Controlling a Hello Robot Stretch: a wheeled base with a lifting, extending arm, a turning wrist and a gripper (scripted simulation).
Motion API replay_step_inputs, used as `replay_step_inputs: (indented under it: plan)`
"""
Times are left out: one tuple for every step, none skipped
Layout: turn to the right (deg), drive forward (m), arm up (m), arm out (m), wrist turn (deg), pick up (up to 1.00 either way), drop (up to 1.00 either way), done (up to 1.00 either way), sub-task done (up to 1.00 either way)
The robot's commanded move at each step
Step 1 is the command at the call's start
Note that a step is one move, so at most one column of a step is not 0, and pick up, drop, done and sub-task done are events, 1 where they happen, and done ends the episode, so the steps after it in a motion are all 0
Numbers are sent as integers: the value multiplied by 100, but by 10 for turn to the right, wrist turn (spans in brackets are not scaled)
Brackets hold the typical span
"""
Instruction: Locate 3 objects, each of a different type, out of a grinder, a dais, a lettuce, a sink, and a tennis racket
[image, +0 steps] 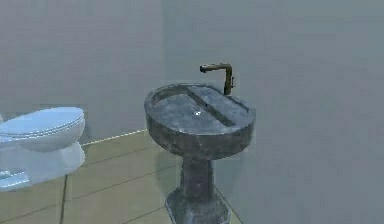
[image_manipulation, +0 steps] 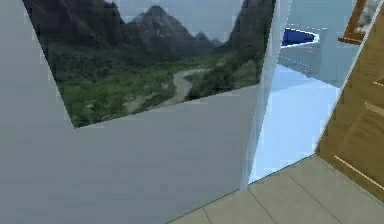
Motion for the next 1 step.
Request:
replay_step_inputs:
  plan:
    - [0,0,0,0,0,0,0,100,0]
